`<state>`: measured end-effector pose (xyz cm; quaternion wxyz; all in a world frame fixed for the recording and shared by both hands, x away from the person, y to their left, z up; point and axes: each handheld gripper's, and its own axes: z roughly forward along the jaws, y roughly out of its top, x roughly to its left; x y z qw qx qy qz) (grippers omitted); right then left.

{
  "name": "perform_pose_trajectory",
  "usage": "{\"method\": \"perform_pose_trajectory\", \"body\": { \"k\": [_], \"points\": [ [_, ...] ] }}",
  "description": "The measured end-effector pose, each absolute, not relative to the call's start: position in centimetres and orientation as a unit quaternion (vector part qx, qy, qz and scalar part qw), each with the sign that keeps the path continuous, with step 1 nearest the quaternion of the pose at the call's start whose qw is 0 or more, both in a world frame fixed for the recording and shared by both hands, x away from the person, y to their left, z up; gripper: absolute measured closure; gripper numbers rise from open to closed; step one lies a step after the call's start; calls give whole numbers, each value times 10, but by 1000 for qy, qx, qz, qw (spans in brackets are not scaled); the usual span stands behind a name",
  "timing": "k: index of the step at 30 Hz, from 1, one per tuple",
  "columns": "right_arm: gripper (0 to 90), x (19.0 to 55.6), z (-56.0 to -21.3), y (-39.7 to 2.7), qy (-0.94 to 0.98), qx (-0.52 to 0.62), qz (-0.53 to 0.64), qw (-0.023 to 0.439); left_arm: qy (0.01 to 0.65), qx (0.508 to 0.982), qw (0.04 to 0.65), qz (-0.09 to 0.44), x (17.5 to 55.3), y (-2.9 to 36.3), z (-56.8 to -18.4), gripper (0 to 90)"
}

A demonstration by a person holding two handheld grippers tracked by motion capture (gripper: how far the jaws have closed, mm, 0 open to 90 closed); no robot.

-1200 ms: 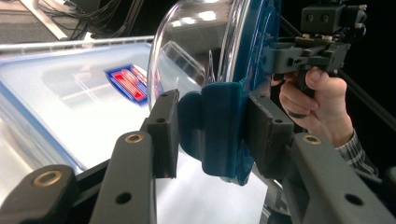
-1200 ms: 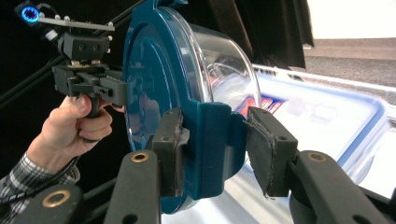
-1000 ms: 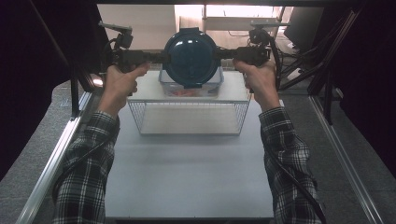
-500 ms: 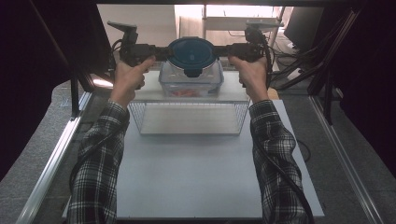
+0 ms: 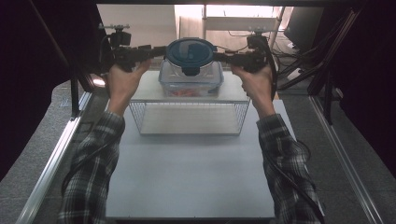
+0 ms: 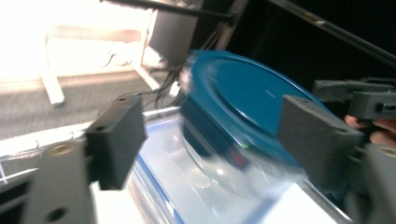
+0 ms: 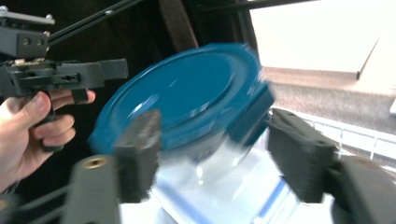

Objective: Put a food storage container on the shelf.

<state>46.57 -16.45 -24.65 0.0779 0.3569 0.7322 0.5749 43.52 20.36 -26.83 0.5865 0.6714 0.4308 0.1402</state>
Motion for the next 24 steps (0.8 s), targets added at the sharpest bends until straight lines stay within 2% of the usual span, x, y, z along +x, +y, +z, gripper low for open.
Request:
{"method": "perform_pose_trajectory", "body": {
  "k": [3, 7, 14, 17, 24],
  "points": [
    [179, 436, -266, -173, 747, 336, 565, 100, 401, 706, 556, 179, 404, 196, -291, 89],
    [108, 409, -298, -180, 758, 319, 556, 122, 378, 722, 555, 167, 373, 189, -325, 60],
    [40, 364, -364, -192, 780, 316, 522, 141, 363, 737, 555, 129, 325, 184, -385, 53],
    [13, 350, -390, -196, 790, 317, 507, 134, 367, 739, 553, 118, 308, 187, -412, 49],
    [3, 324, -435, -205, 803, 324, 483, 130, 384, 752, 518, 135, 270, 192, -467, 45]
  ]
}}
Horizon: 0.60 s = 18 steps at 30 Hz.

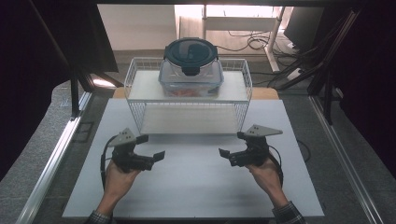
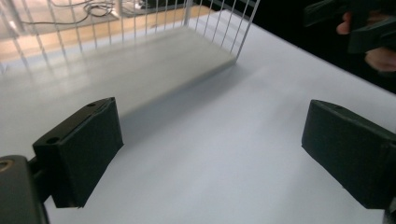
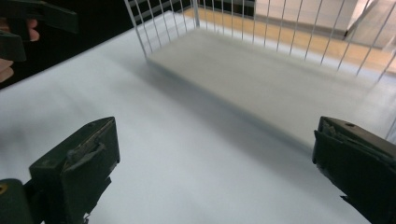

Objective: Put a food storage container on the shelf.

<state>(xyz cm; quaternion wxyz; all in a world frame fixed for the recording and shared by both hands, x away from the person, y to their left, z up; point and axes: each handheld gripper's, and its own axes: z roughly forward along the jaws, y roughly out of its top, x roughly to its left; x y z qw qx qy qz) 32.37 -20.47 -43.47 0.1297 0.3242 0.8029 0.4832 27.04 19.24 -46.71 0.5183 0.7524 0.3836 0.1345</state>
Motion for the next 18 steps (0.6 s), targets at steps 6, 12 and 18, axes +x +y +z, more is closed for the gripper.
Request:
{"method": "perform_pose_trajectory", "body": {
  "k": [6, 12, 18],
  "points": [
    [3, 299, -461, -211, 807, 331, 472, 124, 388, 767, 495, 125, 247, 193, -494, 45],
    [2, 279, -477, -209, 822, 321, 452, 126, 384, 786, 468, 121, 227, 190, -509, 45],
    [2, 267, -487, -211, 827, 324, 444, 113, 395, 791, 456, 99, 215, 193, -525, 48]
  ]
}}
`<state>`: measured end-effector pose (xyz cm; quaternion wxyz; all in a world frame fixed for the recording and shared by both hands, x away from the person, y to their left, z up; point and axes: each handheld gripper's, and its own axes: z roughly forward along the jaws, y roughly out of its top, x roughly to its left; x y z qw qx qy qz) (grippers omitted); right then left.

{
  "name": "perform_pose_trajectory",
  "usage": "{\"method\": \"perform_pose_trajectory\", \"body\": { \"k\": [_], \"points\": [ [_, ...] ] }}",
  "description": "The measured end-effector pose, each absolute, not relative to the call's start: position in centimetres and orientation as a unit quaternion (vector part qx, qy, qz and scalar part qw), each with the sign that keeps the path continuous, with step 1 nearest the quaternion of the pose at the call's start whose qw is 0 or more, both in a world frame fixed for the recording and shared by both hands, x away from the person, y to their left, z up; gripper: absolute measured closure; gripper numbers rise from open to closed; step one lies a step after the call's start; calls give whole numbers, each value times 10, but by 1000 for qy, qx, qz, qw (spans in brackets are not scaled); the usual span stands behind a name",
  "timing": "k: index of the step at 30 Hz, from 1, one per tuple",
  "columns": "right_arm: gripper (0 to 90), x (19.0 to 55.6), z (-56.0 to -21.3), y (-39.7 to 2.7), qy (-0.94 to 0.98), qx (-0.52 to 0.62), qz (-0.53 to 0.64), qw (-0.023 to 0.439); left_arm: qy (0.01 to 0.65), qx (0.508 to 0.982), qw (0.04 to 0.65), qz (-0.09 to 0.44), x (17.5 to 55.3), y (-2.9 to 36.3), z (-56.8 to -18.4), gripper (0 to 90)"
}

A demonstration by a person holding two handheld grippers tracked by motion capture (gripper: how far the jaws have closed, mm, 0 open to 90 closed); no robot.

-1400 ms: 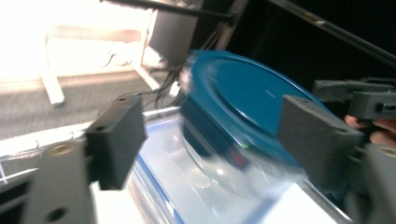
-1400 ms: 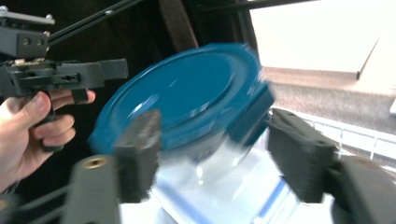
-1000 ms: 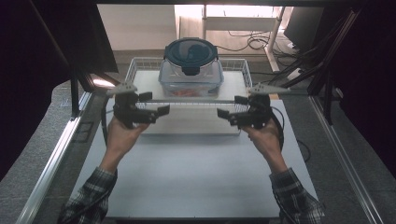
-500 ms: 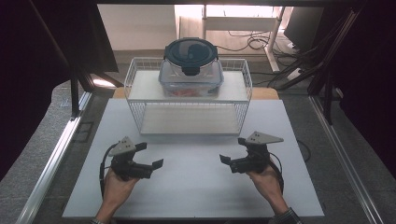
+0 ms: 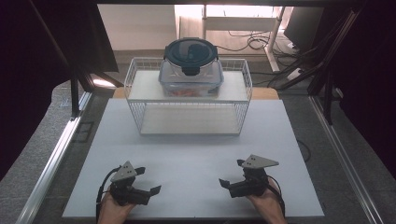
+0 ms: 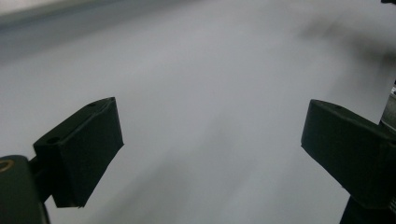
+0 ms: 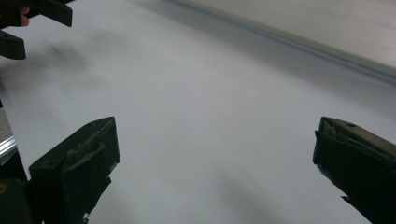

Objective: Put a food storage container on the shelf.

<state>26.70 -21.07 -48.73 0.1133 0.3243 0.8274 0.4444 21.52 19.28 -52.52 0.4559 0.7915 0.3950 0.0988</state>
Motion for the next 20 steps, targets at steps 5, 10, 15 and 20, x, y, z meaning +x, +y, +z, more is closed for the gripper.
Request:
{"method": "perform_pose_trajectory", "body": {
  "k": [5, 10, 15, 20],
  "points": [
    [2, 261, -500, -213, 838, 328, 422, 109, 396, 801, 441, 90, 211, 193, -531, 43],
    [0, 260, -511, -212, 852, 332, 393, 102, 403, 811, 418, 80, 211, 192, -537, 29],
    [0, 261, -518, -209, 864, 326, 369, 103, 408, 816, 401, 84, 212, 193, -539, 27],
    [0, 261, -520, -207, 870, 322, 358, 107, 408, 818, 397, 89, 213, 192, -539, 23]
  ]
}}
